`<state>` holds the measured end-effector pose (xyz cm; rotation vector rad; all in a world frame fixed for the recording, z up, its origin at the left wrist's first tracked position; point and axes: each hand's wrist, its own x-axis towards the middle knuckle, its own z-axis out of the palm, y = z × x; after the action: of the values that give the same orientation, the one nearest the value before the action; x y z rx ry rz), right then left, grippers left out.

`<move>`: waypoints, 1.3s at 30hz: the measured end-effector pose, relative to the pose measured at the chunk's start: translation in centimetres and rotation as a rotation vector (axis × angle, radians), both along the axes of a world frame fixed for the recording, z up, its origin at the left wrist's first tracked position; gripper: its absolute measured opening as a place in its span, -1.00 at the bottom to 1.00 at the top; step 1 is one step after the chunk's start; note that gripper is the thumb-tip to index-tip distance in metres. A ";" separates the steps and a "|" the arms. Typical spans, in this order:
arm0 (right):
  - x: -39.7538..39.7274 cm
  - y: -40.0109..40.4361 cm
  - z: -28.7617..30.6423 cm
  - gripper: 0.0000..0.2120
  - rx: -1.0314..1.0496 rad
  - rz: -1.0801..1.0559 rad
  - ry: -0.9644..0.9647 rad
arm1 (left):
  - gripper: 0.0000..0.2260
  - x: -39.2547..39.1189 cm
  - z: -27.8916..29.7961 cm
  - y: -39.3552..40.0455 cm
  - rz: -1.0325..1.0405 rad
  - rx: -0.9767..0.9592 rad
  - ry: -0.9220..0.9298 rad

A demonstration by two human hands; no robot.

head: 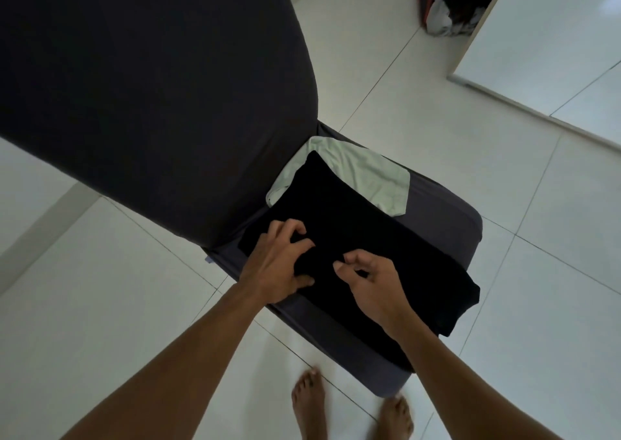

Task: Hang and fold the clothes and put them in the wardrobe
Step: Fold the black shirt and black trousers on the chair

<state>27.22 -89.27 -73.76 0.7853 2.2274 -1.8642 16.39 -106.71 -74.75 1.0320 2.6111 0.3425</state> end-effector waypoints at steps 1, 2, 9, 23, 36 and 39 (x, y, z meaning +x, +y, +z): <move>-0.2 0.3 0.2 -0.84 -0.082 -0.039 0.000 | -0.58 -0.2 0.0 0.3 0.040 0.031 0.056; -0.3 0.6 0.5 -0.82 -0.160 -0.077 0.002 | -0.69 -0.5 0.2 0.6 0.090 0.052 0.088; -1.8 3.1 1.4 -0.77 -0.254 -0.325 -0.014 | -0.84 -5.7 2.3 1.3 0.320 0.118 -0.159; -3.3 4.6 -0.1 -0.64 -0.085 -0.308 -0.277 | -0.61 -10.4 3.7 4.8 0.511 -0.167 -0.513; -3.3 3.6 1.3 -0.80 -0.122 -0.357 -0.041 | -0.64 -10.7 3.9 3.8 0.632 -0.037 -0.734; -2.9 4.0 1.9 -0.74 -0.257 -0.367 0.004 | -0.64 -11.1 4.3 3.4 0.652 -0.044 -0.846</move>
<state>24.31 -85.25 -71.87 1.2017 1.8858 -2.2515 5.29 -103.35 -70.42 -0.0606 2.0472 0.6791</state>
